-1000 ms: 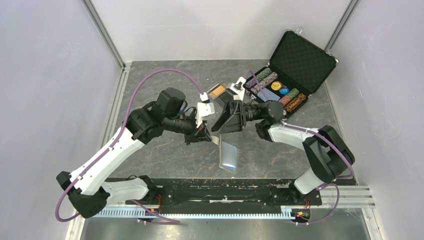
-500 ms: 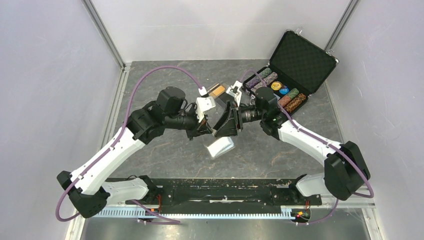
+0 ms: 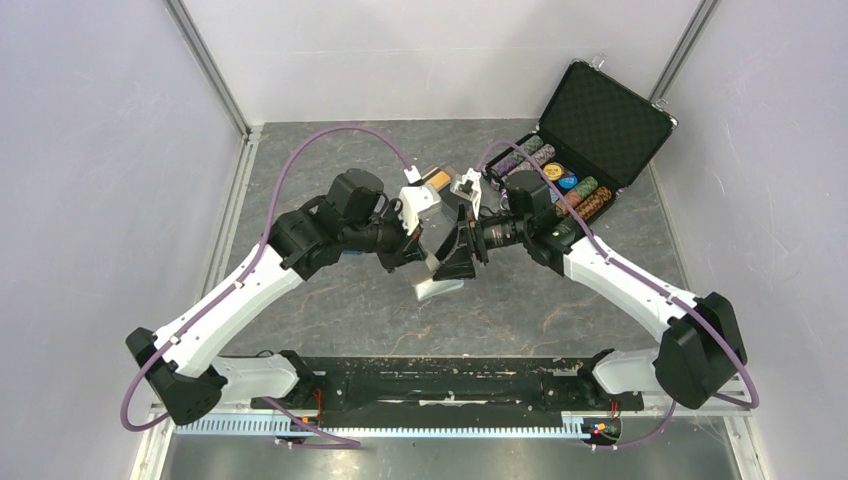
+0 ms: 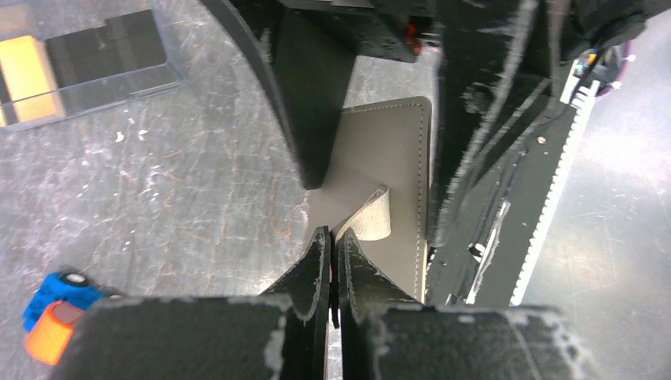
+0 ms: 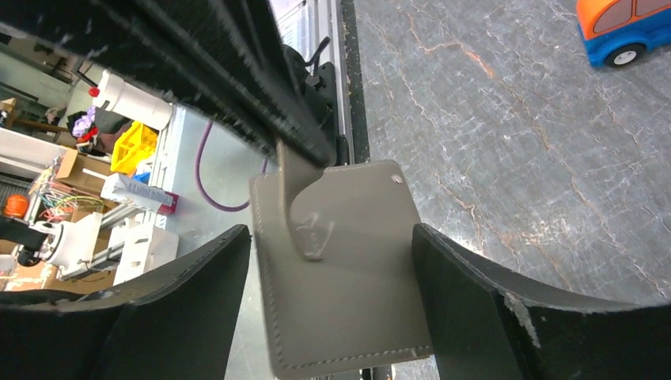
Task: Put the credit cards into the card holder
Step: Open the card holder.
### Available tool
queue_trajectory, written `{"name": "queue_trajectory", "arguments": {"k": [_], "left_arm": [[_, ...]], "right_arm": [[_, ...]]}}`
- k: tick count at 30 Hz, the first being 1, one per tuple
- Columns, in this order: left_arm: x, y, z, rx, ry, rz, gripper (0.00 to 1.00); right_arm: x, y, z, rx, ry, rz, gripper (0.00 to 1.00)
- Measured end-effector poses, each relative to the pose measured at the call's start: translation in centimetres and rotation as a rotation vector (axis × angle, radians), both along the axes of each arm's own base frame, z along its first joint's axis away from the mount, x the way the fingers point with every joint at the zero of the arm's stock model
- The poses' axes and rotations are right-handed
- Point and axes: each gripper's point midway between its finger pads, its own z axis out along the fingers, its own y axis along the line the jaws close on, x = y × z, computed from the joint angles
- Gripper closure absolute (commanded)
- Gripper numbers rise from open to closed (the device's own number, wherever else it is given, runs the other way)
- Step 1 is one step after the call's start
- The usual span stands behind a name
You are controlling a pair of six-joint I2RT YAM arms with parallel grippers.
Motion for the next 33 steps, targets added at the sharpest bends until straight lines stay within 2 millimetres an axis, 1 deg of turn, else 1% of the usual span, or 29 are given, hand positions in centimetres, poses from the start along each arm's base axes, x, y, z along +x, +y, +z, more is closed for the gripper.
{"name": "queue_trajectory", "arguments": {"k": [4, 11, 13, 15, 20, 21, 22, 27, 28, 29, 30, 31, 33], "left_arm": [[0.9, 0.0, 0.4, 0.003, -0.022, 0.031, 0.98], [1.5, -0.2, 1.2, -0.015, -0.046, 0.053, 0.98], [1.6, -0.2, 1.1, -0.014, -0.043, 0.058, 0.98], [1.7, -0.3, 1.1, -0.018, -0.039, 0.062, 0.98], [1.9, -0.8, 1.3, -0.037, -0.026, 0.075, 0.98], [1.9, -0.8, 1.3, -0.038, -0.024, 0.076, 0.98], [1.9, -0.9, 1.2, -0.039, -0.02, 0.077, 0.98], [2.0, -1.0, 1.3, -0.047, 0.0, 0.091, 0.98], [2.0, -1.0, 1.3, -0.048, 0.004, 0.097, 0.96], [2.1, -1.0, 1.2, -0.049, 0.006, 0.104, 0.86], [2.1, -0.9, 1.2, -0.049, 0.009, 0.109, 0.71], [2.2, -0.9, 1.2, -0.049, 0.012, 0.12, 0.58], [2.4, -0.8, 1.2, -0.053, 0.023, 0.149, 0.2]], "right_arm": [[-0.2, -0.4, -0.2, -0.033, -0.015, 0.003, 0.15], [-0.9, -1.4, -1.1, -0.096, -0.02, 0.015, 0.14], [-0.9, -1.6, -1.3, -0.11, -0.03, 0.011, 0.17], [-0.9, -1.7, -1.4, -0.122, -0.036, 0.004, 0.22], [-0.1, -1.8, -1.4, -0.142, -0.061, -0.034, 0.33], [0.1, -1.7, -1.3, -0.144, -0.065, -0.045, 0.37], [0.3, -1.7, -1.1, -0.144, -0.071, -0.053, 0.44], [1.0, -1.3, 0.3, -0.121, -0.101, -0.07, 0.88], [1.0, -1.3, 0.4, -0.118, -0.102, -0.072, 0.97], [1.0, -1.2, 0.5, -0.117, -0.102, -0.072, 1.0], [1.0, -1.2, 0.5, -0.116, -0.104, -0.072, 1.0], [1.0, -1.1, 0.5, -0.117, -0.101, -0.075, 1.0], [1.2, -1.2, 0.4, -0.125, -0.097, -0.092, 1.0]]}}
